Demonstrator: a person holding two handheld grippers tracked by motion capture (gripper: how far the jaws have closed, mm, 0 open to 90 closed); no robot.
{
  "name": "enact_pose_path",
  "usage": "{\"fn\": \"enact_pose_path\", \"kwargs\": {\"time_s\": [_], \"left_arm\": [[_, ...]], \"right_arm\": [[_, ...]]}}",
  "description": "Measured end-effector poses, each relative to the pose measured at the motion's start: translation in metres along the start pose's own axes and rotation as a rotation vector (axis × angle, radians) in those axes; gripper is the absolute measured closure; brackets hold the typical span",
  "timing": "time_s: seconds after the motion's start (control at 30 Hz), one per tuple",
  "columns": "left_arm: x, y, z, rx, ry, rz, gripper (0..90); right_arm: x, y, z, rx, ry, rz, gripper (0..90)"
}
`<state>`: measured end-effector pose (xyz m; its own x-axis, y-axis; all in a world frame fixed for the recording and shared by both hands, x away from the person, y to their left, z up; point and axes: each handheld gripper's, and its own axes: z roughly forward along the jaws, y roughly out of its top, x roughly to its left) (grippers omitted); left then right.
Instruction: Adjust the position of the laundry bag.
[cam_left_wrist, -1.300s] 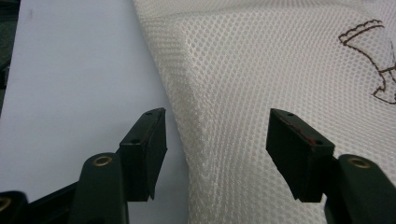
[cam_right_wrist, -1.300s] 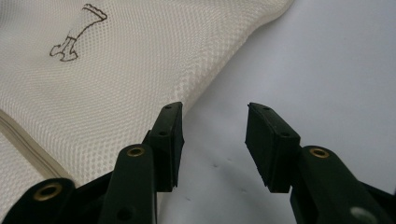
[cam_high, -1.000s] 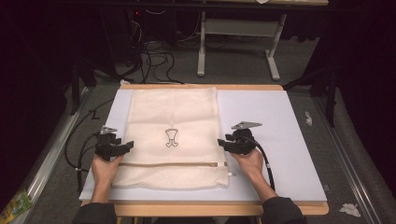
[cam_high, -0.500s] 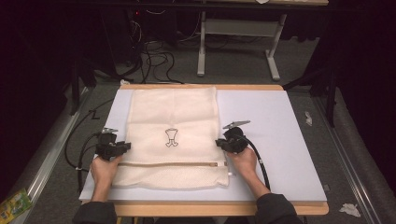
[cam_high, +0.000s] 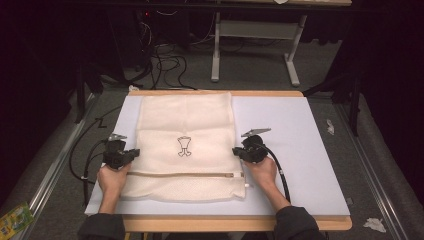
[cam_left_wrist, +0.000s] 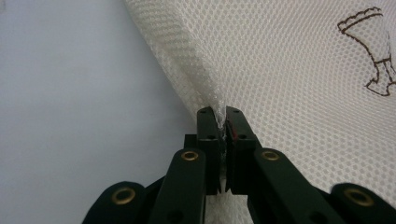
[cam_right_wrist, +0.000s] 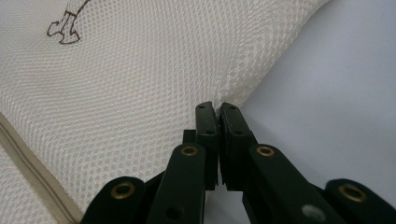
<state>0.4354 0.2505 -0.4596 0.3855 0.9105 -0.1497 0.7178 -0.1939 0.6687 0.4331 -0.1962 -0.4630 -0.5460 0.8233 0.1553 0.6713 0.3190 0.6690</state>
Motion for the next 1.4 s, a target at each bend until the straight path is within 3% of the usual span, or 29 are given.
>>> {"fn": "enact_pose_path", "kwargs": {"time_s": [0.17,0.27,0.43,0.6,1.07,1.4], "left_arm": [[-0.001,0.001,-0.002,-0.032,-0.015,-0.005,86.3],[-0.002,-0.001,-0.001,-0.044,-0.033,-0.037,86.3],[-0.004,-0.001,-0.002,-0.054,-0.043,-0.038,86.3],[-0.01,0.005,-0.001,-0.049,-0.043,-0.008,86.3],[-0.018,0.01,-0.001,-0.067,-0.092,-0.002,86.1],[-0.034,0.018,0.005,-0.071,-0.106,0.03,86.1]], "right_arm": [[-0.003,-0.001,-0.002,-0.007,-0.005,0.002,88.8],[-0.004,-0.002,-0.004,-0.01,-0.011,0.002,88.7],[-0.004,-0.003,-0.007,-0.013,-0.016,0.002,88.7],[-0.009,-0.005,-0.011,-0.019,-0.024,0.01,88.8],[-0.02,-0.007,-0.024,-0.029,-0.043,0.016,88.6],[-0.032,-0.012,-0.035,-0.043,-0.064,0.025,88.6]]}}
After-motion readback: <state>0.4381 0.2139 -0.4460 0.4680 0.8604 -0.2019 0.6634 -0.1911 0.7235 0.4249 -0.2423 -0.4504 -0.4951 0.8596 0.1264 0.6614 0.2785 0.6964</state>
